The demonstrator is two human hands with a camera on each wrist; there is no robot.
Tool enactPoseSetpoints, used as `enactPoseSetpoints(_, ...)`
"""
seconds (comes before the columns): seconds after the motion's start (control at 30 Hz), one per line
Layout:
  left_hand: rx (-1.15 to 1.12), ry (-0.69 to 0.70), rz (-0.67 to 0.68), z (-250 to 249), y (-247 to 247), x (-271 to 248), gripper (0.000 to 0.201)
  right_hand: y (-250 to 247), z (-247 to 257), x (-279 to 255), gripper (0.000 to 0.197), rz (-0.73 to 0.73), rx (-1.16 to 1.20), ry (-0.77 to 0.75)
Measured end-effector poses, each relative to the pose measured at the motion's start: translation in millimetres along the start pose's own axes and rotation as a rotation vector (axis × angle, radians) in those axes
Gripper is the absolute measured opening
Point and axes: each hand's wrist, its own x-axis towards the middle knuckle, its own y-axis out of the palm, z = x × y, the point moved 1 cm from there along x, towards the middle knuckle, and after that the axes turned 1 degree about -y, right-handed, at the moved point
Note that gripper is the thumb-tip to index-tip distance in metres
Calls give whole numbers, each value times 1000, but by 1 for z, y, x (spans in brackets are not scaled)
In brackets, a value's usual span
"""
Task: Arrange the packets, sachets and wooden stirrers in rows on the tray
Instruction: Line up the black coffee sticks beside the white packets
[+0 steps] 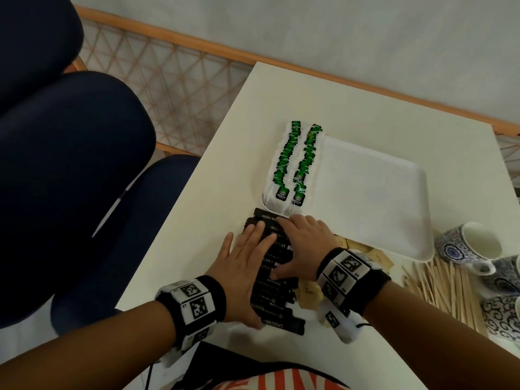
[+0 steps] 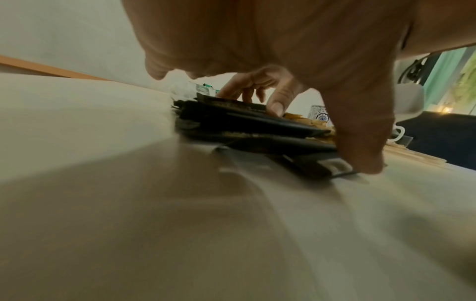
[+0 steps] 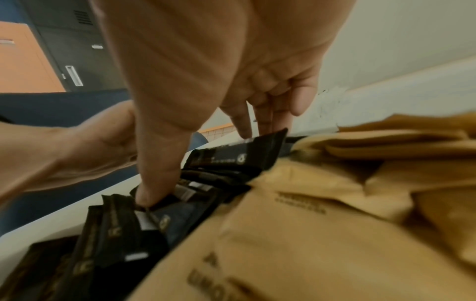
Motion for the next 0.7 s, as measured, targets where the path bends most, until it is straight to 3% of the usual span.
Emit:
enactPoseSetpoints(0.13, -55, -46, -28, 0, 2, 10, 134, -1, 3, 3, 106, 2, -27, -9)
enactPoseSetpoints(0.23, -83, -67, -63, 5, 0, 16, 127, -1, 3, 2, 104, 11, 78, -10)
enactPoseSetpoints(0.47, -211, -119, -27, 14, 2, 26, 132, -1, 4, -1, 119, 54, 19, -56)
enactPoseSetpoints(0.7, -453, -77, -130, 23, 3, 34, 134, 0, 16, 4, 82, 54, 35, -54)
